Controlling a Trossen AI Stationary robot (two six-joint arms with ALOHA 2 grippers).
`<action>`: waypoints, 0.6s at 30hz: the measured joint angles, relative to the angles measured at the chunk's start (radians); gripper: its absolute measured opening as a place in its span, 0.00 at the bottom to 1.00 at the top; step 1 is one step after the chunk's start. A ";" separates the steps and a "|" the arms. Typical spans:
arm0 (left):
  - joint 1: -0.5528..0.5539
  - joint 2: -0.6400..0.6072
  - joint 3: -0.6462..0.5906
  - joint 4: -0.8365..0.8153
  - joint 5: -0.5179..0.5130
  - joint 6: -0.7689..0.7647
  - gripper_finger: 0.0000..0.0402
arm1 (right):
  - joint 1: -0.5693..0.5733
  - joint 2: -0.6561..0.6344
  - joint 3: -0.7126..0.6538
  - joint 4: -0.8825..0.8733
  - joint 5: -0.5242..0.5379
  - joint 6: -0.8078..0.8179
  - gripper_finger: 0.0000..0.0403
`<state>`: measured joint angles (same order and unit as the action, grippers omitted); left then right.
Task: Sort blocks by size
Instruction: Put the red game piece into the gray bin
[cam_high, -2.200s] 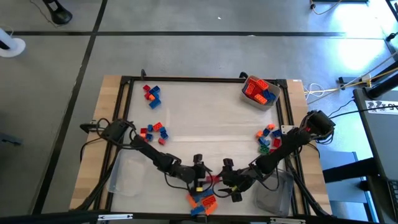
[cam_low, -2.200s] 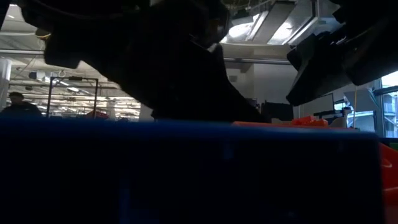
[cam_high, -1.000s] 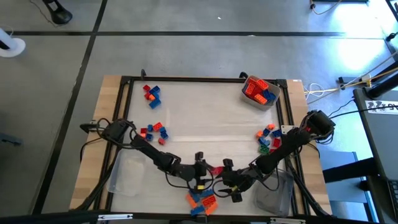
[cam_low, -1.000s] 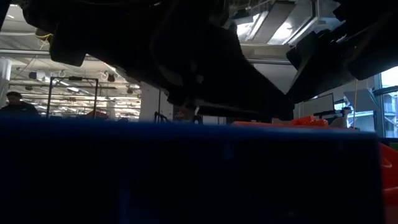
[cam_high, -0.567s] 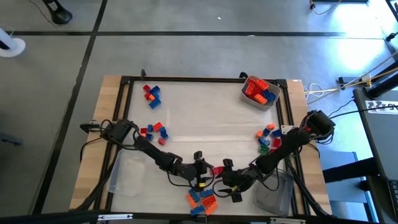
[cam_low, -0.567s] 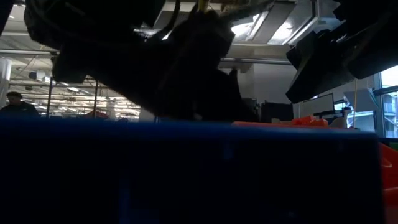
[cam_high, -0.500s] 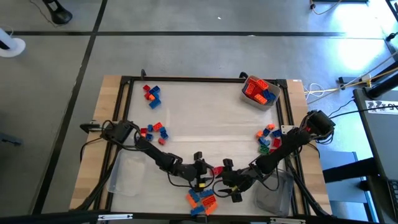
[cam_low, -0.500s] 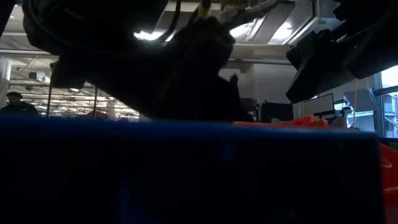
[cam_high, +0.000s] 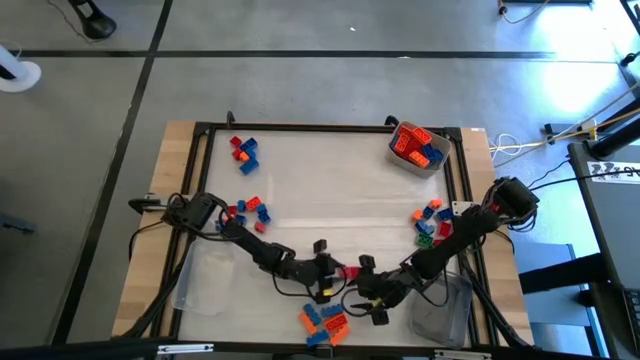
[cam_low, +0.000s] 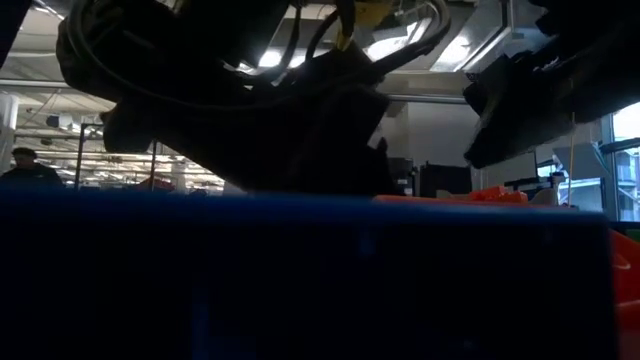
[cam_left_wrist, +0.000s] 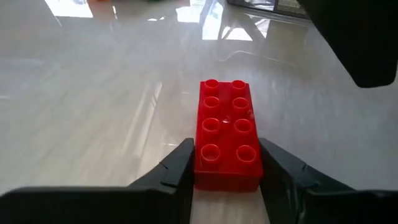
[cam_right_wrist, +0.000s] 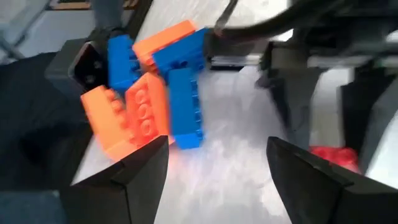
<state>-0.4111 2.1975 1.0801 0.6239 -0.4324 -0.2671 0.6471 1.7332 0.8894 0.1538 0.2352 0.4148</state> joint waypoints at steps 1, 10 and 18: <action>-0.002 0.000 0.000 0.000 0.000 0.007 0.31 | -0.001 0.000 0.000 -0.001 -0.023 0.007 0.67; -0.074 -0.066 0.000 -0.022 -0.096 0.085 0.31 | 0.027 -0.089 0.000 -0.075 0.144 0.034 0.67; -0.149 -0.130 0.001 0.006 -0.215 0.207 0.32 | 0.100 -0.142 0.000 -0.159 0.417 0.023 0.67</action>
<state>-0.5597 2.0670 1.0809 0.6299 -0.6471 -0.0600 0.7469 1.5909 0.8898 -0.0050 0.6526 0.4374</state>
